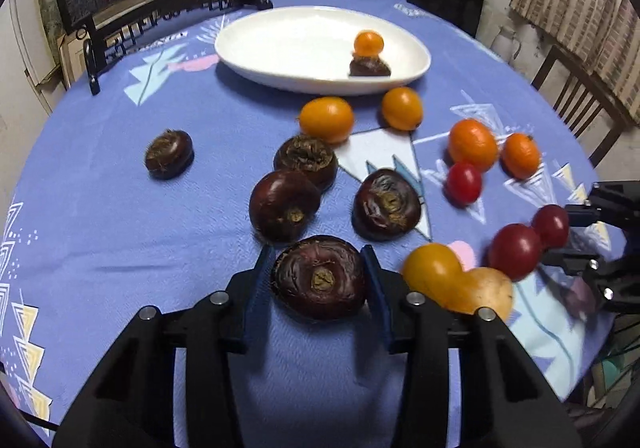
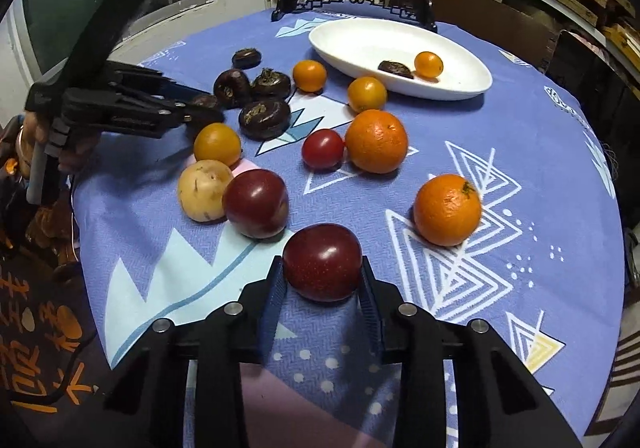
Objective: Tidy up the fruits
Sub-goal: 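Grasp a dark water chestnut with the left gripper while the right gripper grasps a red plum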
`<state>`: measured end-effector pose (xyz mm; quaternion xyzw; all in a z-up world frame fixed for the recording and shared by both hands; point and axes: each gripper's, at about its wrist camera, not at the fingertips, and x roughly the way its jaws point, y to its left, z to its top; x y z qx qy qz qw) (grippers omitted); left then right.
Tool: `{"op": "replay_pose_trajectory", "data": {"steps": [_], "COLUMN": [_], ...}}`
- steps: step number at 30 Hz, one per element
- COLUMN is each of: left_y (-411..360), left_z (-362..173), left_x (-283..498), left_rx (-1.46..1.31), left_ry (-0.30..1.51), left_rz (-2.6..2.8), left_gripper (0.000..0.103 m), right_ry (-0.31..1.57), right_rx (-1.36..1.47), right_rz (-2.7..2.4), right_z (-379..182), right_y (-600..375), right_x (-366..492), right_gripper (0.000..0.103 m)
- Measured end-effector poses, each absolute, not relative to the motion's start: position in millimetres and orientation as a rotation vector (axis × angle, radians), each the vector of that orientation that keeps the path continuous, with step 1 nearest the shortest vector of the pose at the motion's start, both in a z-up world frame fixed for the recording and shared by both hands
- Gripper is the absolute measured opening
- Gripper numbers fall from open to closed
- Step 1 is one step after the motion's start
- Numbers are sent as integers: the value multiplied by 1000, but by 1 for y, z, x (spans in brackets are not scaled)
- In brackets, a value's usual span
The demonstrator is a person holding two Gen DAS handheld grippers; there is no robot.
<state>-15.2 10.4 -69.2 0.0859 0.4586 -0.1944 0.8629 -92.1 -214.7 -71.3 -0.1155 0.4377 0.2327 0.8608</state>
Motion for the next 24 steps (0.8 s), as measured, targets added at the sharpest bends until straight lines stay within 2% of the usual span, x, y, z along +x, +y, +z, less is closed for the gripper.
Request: {"op": "replay_pose_trajectory", "data": {"steps": [14, 24], "left_y": [-10, -28], "left_z": [8, 1], "left_x": [29, 64], "left_rx": [189, 170], "left_ry": [749, 770], "left_rz": [-275, -271], "left_gripper": [43, 43], "right_ry": [736, 707], "right_rx": [-140, -41], "right_rz": [467, 463], "right_z": [-7, -2], "right_y": [-217, -209], "right_x": [-42, 10], "right_gripper": [36, 36]}}
